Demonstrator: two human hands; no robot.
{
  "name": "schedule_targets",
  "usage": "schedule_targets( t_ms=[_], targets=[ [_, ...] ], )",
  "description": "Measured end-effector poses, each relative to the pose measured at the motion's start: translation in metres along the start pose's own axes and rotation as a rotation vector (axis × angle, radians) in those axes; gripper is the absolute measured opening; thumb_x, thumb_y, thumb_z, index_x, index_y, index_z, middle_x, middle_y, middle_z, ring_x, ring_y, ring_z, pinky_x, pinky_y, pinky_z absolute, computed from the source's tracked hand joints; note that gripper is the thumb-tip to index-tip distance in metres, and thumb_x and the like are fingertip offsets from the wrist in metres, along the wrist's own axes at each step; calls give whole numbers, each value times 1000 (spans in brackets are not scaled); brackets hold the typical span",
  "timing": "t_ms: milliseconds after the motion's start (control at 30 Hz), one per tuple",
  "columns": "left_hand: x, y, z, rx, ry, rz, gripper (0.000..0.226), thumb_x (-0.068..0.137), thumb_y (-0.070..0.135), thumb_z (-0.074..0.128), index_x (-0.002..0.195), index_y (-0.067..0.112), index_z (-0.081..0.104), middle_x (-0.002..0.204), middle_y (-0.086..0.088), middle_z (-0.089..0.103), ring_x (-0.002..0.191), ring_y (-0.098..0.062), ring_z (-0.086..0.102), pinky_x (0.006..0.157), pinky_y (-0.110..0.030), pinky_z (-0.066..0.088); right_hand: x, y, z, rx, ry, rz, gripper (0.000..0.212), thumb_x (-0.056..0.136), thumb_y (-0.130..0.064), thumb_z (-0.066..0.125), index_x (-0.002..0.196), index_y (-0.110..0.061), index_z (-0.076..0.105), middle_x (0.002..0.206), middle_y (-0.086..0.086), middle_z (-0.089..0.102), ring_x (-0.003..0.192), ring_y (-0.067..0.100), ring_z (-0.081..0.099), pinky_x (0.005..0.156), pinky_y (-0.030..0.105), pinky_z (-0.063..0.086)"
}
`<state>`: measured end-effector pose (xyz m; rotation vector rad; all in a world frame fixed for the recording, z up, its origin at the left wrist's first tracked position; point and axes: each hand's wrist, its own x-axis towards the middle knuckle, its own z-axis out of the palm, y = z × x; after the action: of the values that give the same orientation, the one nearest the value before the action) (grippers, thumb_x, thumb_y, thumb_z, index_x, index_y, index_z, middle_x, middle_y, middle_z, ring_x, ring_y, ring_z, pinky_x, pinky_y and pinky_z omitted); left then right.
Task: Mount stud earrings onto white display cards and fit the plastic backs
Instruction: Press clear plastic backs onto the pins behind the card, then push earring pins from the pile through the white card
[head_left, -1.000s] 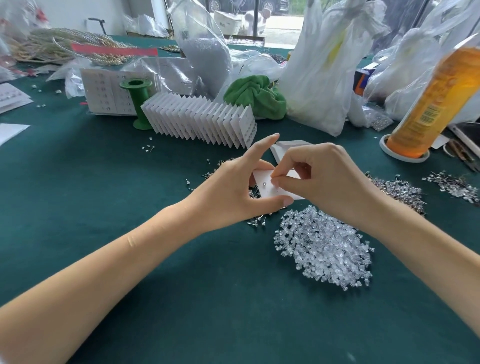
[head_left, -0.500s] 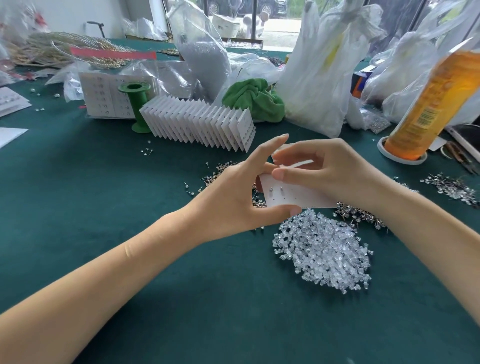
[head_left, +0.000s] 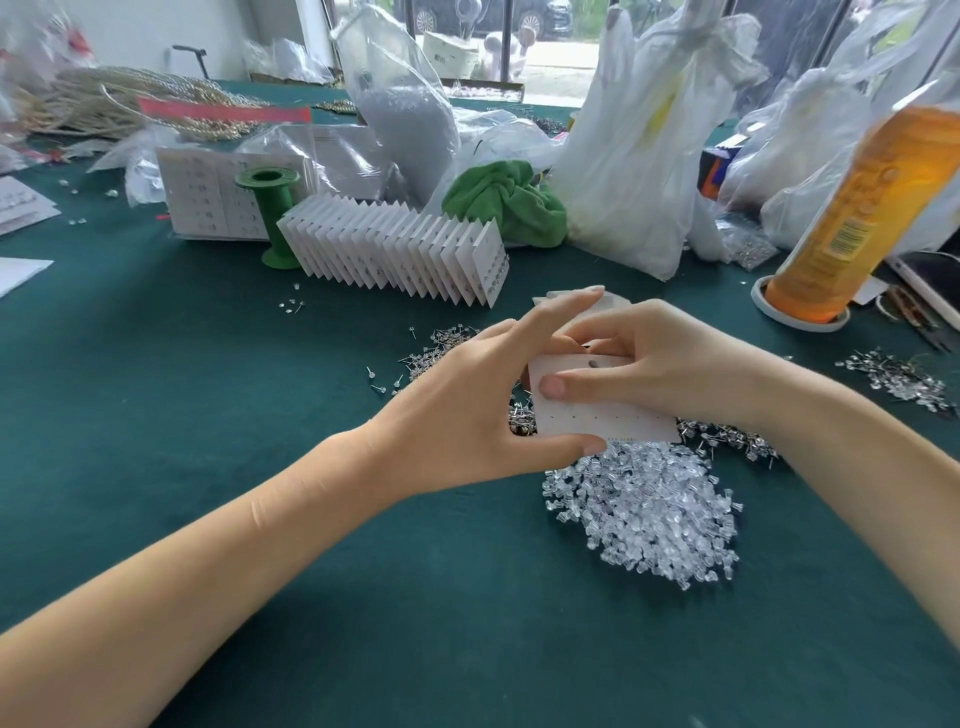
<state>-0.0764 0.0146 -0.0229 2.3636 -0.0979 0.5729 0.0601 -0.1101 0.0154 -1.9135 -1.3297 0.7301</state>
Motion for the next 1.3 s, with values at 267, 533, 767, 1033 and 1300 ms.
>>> schedule_targets(
  t_ms=[267,533,767,1033,1300],
  targets=[
    [0,0,1,202,7,168,82,76,39,75,142,9,35,127,2,58,104,-27,54,94,-31,41,-1,4,3,-319,137,17,53,62,-63,68,73,-11,68,58,-6,50,52,7,39,48,21,29],
    [3,-1,-4,143,179,151,70,81,35,69,139,11,39,133,-1,49,112,-1,50,85,0,29,-26,-7,-8,-542,514,-49,41,69,-65,61,64,-26,47,57,-12,48,49,3,42,45,23,27],
    [6,-6,-15,126,11,77,4,83,5,71,84,9,72,81,2,66,69,-2,57,67,-3,34,-77,13,-1,-838,750,-370,48,79,-57,63,70,-11,53,60,-1,53,53,21,50,45,26,41],
    [3,-10,-16,114,-351,-61,7,79,16,75,83,23,75,80,14,70,76,-5,65,73,-9,44,-91,54,26,-954,802,-689,51,86,-45,67,56,-5,58,55,0,53,49,22,48,55,26,36],
    [1,-7,-12,124,-377,-49,9,78,22,77,84,29,76,84,13,66,74,-11,62,72,-27,49,-84,66,27,-922,820,-752,47,84,-41,71,56,-7,57,58,1,52,58,21,44,58,23,35]
  ],
)
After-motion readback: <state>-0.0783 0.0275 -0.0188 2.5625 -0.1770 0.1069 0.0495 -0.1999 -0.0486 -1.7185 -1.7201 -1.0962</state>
